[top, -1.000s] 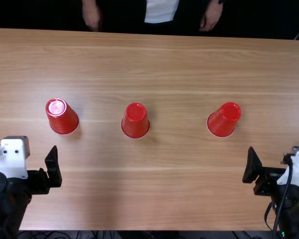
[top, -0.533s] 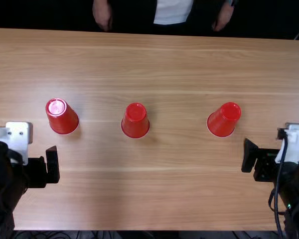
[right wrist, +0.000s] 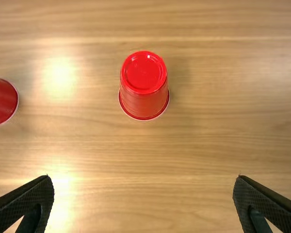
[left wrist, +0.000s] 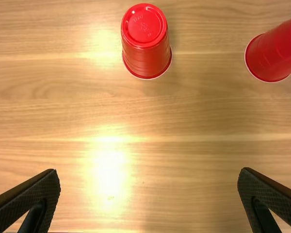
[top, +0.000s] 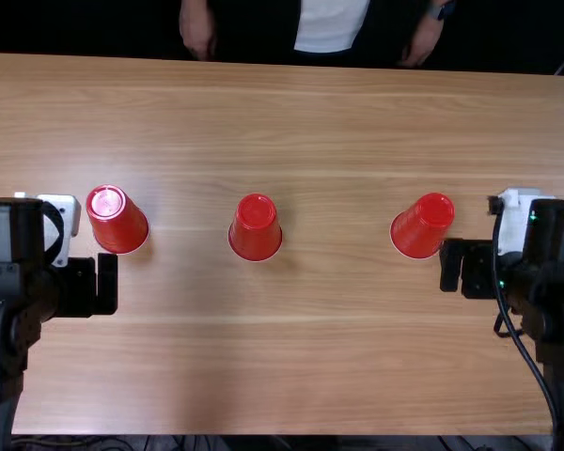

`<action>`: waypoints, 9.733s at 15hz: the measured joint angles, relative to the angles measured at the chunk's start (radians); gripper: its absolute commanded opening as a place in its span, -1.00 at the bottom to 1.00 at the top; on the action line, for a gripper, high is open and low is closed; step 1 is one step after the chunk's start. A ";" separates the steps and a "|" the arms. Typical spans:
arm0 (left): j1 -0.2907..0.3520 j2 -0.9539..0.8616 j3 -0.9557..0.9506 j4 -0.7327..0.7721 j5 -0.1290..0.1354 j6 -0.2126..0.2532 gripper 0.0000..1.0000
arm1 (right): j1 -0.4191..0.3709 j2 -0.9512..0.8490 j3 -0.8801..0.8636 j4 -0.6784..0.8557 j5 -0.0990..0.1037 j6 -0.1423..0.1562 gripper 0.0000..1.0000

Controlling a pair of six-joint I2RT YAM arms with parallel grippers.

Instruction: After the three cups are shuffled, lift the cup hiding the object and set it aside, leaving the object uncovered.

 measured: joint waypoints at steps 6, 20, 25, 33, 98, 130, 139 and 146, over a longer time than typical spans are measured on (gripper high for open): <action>0.000 0.071 0.002 -0.002 0.000 0.000 1.00 | 0.000 0.137 0.025 0.007 -0.003 -0.003 1.00; 0.000 0.095 0.002 0.002 0.000 -0.001 1.00 | 0.000 0.491 0.110 0.234 -0.006 -0.003 1.00; 0.000 0.095 0.002 0.004 0.000 -0.001 1.00 | 0.000 0.587 0.114 0.290 -0.006 -0.003 1.00; 0.000 0.097 0.002 0.008 0.000 -0.001 1.00 | 0.000 0.676 0.114 0.288 -0.006 -0.003 0.97; 0.000 -0.264 -0.074 -0.103 0.000 -0.004 1.00 | 0.066 -0.200 -0.180 0.069 -0.100 0.007 1.00; 0.010 -1.223 -1.462 1.177 0.008 -0.138 1.00 | 0.045 -1.234 -1.289 1.201 -0.065 0.019 1.00; 0.010 -1.221 -1.491 1.241 0.008 -0.138 1.00 | 0.045 -1.234 -1.373 1.195 -0.064 0.019 1.00; 0.010 -1.220 -1.492 1.241 0.008 -0.141 1.00 | 0.045 -1.234 -1.373 1.195 -0.062 0.017 1.00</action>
